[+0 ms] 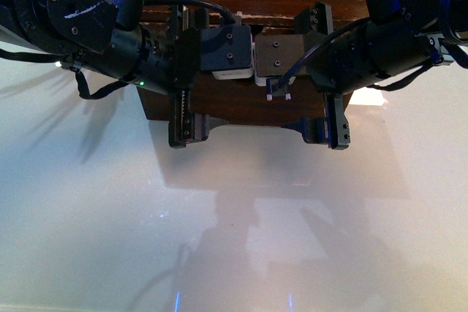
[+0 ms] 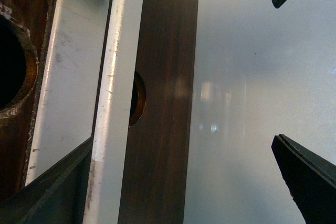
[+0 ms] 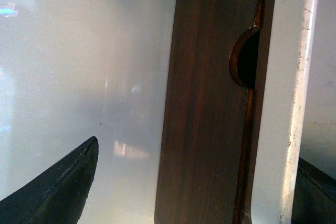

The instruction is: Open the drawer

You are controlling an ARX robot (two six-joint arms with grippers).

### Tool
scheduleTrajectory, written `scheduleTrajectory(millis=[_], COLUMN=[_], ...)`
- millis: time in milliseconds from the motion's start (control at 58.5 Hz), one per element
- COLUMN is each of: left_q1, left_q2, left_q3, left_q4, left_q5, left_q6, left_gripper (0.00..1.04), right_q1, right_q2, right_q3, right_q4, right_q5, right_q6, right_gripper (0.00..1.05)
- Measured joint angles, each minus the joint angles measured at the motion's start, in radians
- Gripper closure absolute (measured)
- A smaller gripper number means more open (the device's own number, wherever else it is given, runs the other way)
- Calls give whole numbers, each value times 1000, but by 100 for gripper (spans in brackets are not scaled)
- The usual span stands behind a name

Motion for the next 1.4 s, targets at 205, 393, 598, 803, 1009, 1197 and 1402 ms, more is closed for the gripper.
scheduleTrajectory(millis=[205, 393, 598, 803, 1009, 1197, 1402], left_q1=[1, 4, 5, 5, 5, 7, 7], left_q2=[-2, -14, -40, -65, -95, -142, -166], left_q3=[4, -11, -69, -127, -183, -261, -323], left_q4=[-28, -39, -12, 26, 38, 66, 119], left_q5=[18, 32, 35, 39, 51, 58, 56], left_q6=[22, 35, 46, 46, 58, 60, 58], left_gripper=[8, 8, 8, 8, 8, 8, 8], right_q1=[2, 13, 31, 47, 69, 103, 127], right_q2=[0, -16, -32, -52, -73, -99, -113], right_q3=[-9, -50, -96, -135, -182, -237, -276], right_q4=[2, 26, 49, 67, 88, 117, 146], right_q5=[-4, 2, 5, 15, 23, 42, 58], right_q6=[-19, -29, -30, -29, -28, -1, 14], right_gripper=[9, 9, 9, 9, 9, 9, 9])
